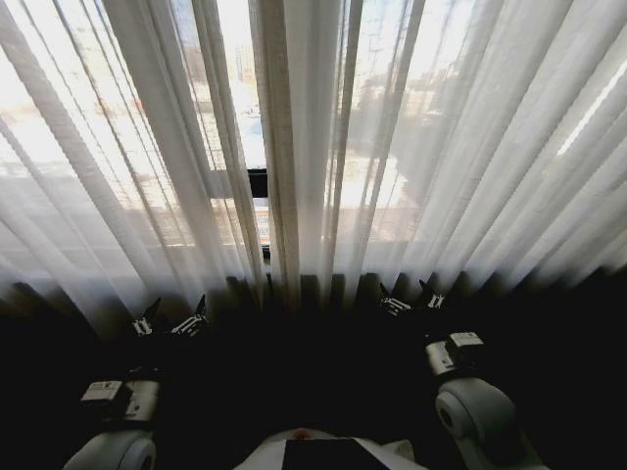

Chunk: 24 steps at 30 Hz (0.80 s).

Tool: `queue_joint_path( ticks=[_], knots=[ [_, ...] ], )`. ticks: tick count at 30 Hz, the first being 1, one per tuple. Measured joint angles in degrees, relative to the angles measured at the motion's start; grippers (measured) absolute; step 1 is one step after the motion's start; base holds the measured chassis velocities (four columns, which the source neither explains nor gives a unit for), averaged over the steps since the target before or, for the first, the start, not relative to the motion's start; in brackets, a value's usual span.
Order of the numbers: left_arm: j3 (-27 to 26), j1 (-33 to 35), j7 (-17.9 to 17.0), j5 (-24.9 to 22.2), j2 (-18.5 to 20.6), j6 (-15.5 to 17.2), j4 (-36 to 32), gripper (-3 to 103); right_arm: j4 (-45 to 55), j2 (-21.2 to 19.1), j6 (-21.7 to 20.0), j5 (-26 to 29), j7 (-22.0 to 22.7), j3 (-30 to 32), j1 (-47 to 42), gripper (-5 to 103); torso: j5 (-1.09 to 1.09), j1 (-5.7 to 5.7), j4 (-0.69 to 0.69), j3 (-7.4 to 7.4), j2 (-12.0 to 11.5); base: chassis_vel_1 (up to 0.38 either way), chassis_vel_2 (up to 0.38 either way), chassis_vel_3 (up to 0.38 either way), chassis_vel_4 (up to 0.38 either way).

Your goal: Open the curtains by pulling them apart, changing their state from closed to fully open.

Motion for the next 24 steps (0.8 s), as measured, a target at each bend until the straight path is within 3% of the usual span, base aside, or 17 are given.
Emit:
queue_joint_path(
  ticks=[6,11,15,24],
  knots=[
    [0.1,0.0,0.1,0.2,-0.2,-0.2,0.3,100,-0.5,-0.1,0.0,0.0,0.0,-0.3,0.1,100,-0.07,0.0,0.0,0.0,0.0,0.019,0.529,-0.002,-0.537],
    [0.1,0.3,0.1,0.3,-0.4,-0.5,0.4,100,-0.9,-0.2,0.1,0.1,0.0,-0.7,0.4,100,0.03,-0.03,0.02,-0.01,0.0,0.077,0.612,-0.069,-0.597],
    [0.1,0.4,0.1,0.4,-0.7,-0.7,0.5,100,-1.5,-0.3,0.0,0.2,0.0,-1.2,1.0,100,-0.09,0.02,0.02,0.0,0.0,0.006,0.415,-0.011,-0.376],
    [0.4,0.6,0.1,0.9,-1.2,-0.6,0.2,100,-6.1,-1.7,-1.4,6.2,1.5,-2.8,5.6,100,0.04,-0.04,0.0,-0.01,0.0,0.0,0.05,0.015,-0.056]
  ],
)
